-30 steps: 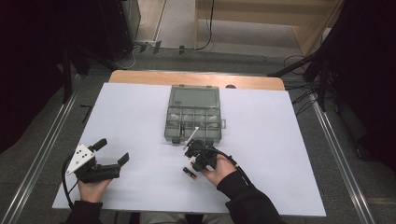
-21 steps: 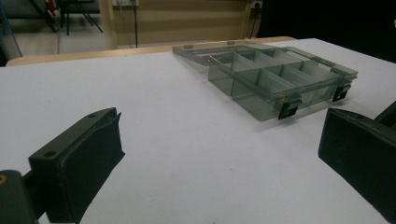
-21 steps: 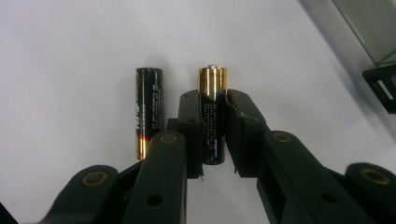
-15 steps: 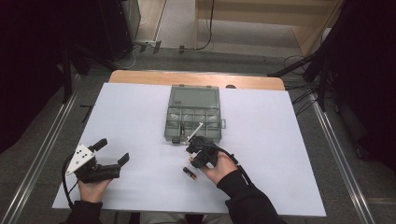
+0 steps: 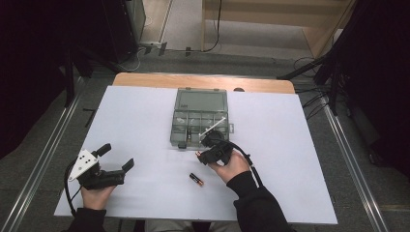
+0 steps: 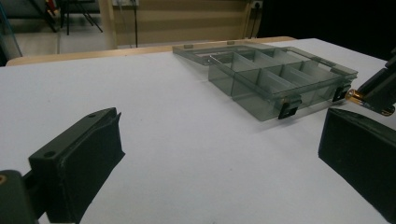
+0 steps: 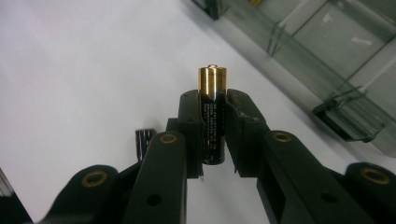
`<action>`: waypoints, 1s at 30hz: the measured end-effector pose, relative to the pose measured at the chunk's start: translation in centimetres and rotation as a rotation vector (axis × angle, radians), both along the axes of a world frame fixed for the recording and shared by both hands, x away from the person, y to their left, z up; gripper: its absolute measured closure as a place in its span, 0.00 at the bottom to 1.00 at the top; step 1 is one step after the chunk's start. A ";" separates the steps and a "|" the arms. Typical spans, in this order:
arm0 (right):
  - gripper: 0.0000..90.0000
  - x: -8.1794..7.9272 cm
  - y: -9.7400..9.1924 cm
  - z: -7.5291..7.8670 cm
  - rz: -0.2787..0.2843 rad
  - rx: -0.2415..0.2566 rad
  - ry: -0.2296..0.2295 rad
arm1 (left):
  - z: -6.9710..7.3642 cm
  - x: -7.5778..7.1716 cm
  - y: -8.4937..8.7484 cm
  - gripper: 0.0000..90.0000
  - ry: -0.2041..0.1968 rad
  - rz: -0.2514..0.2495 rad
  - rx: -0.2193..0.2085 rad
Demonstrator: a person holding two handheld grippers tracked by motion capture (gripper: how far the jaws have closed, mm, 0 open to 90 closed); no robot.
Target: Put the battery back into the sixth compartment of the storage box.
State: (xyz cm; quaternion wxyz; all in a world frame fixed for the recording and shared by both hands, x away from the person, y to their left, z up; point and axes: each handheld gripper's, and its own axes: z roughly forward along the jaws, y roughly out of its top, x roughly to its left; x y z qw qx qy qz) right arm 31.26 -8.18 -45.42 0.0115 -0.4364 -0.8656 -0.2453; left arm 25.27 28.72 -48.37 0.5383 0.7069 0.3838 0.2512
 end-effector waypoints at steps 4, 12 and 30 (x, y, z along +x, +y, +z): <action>0.87 0.7 -0.7 0.1 -0.058 0.101 0.014 | 0.0 0.0 0.0 0.00 0.000 -0.001 0.000; 0.87 1.4 -1.3 0.3 -0.125 0.208 -0.010 | 0.0 0.0 0.0 0.00 0.001 -0.002 0.000; 0.87 4.1 -2.8 -0.7 -0.353 0.451 0.062 | 0.0 0.0 0.0 0.00 -0.001 -0.001 -0.002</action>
